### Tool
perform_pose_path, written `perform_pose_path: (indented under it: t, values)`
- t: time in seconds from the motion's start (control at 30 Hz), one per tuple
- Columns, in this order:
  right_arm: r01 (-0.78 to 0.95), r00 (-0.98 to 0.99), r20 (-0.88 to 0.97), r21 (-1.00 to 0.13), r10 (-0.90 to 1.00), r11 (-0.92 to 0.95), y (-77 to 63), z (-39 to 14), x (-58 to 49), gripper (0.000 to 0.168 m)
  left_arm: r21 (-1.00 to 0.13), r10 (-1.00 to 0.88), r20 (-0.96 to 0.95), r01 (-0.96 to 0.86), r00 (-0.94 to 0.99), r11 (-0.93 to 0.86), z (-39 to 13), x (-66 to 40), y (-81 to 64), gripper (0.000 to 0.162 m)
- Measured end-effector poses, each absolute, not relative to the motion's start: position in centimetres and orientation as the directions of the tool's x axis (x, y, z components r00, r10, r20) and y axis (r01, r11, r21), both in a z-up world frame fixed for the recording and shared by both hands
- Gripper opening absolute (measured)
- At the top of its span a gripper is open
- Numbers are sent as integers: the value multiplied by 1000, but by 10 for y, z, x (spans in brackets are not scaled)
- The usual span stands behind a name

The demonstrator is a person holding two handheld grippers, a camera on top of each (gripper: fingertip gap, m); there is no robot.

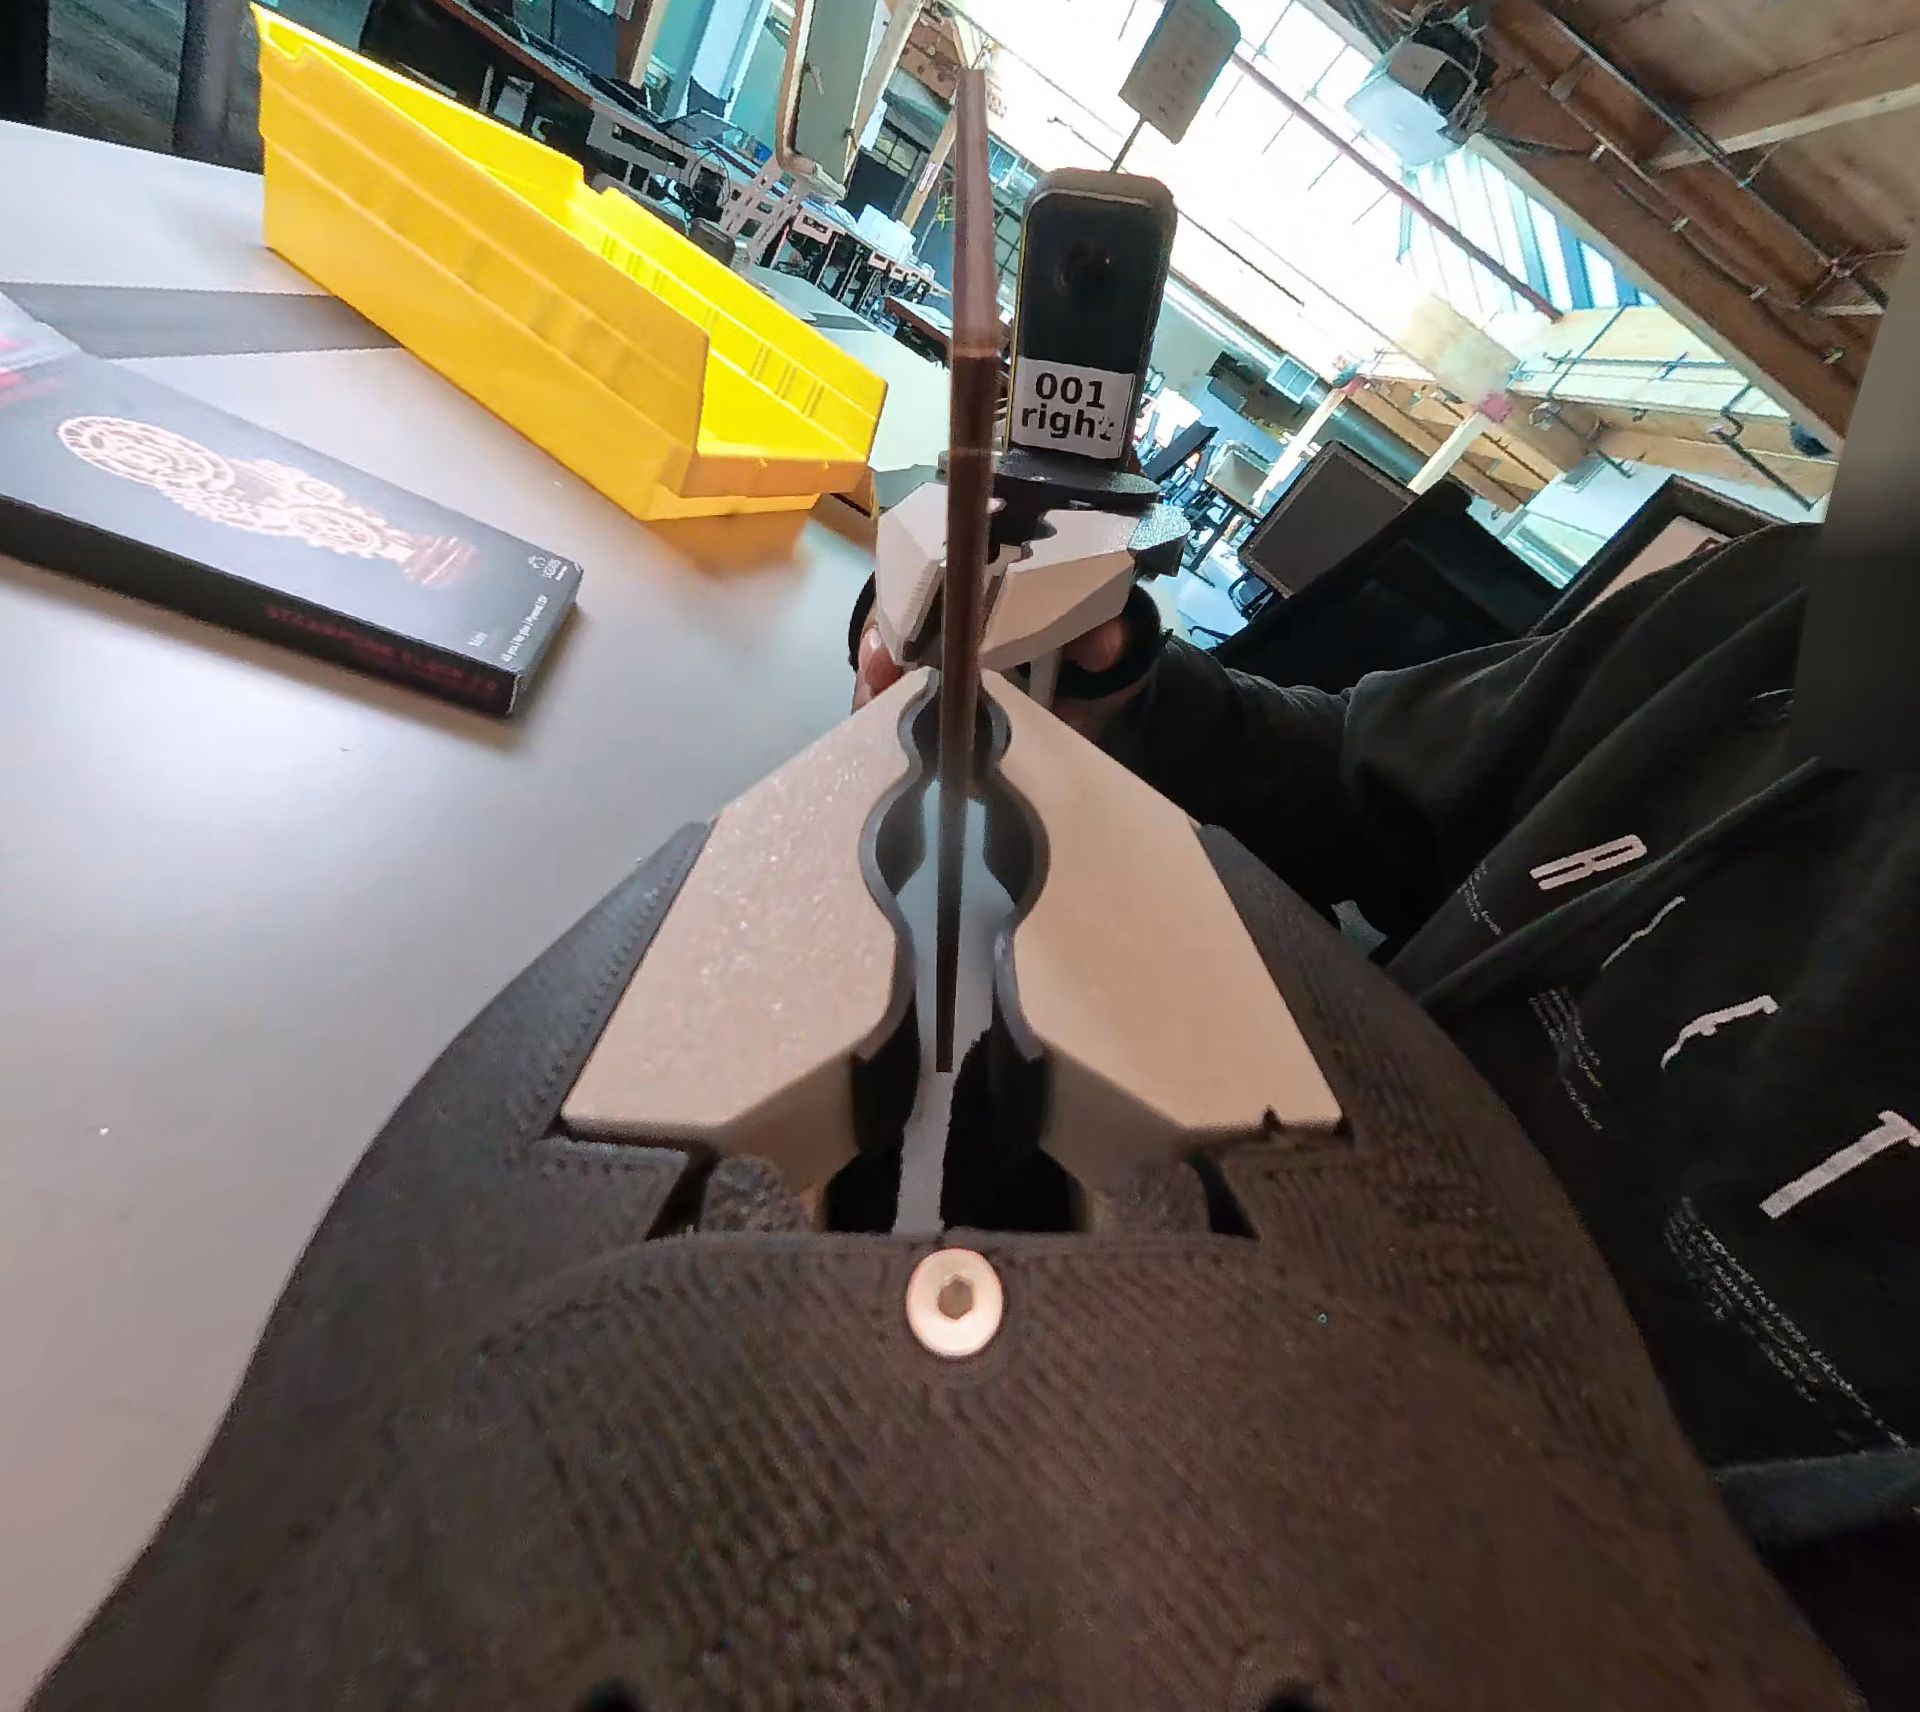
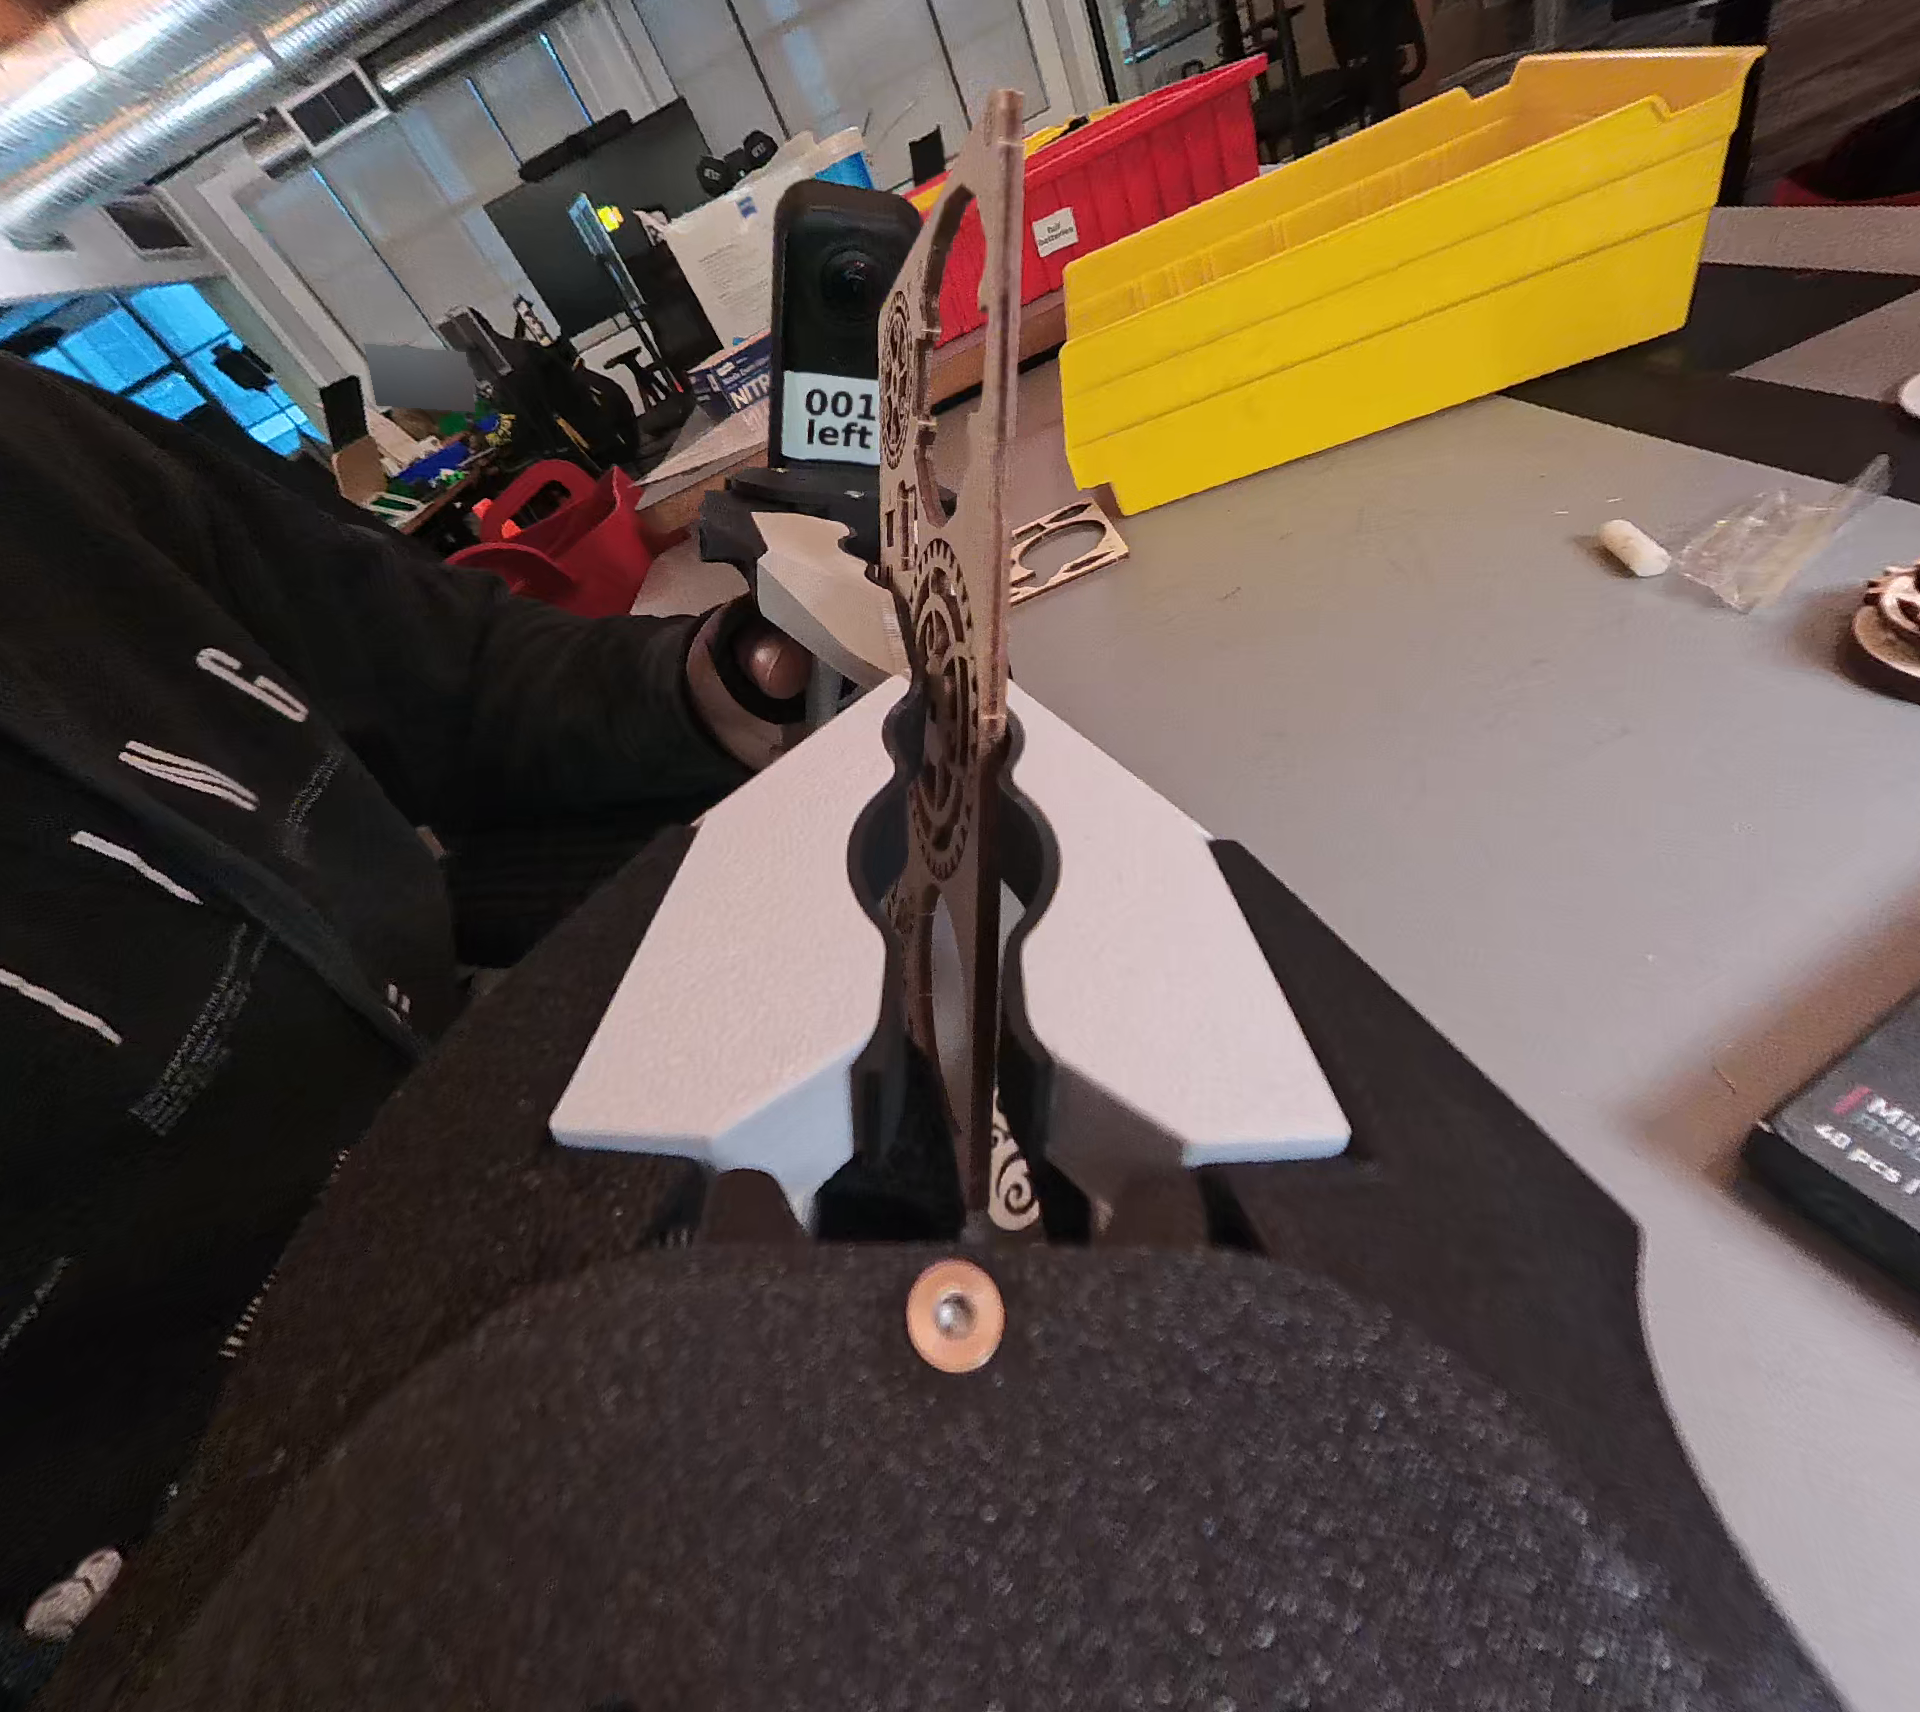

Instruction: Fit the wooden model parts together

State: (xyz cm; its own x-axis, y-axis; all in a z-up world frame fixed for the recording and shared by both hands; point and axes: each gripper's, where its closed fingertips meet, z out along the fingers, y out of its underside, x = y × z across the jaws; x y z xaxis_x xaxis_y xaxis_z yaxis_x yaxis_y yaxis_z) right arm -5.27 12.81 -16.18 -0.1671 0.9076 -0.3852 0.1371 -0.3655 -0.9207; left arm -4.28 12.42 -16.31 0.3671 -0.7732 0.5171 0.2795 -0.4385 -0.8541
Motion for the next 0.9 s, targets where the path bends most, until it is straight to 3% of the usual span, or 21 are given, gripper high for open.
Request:
perform_pose_path:
  t: [0.9]
  values:
    - [163, -145, -549, -834, 823, -527, 132, -173, -59, 5, -831, -747, 554, 303, 368, -467, -178, -46, 125, 2]
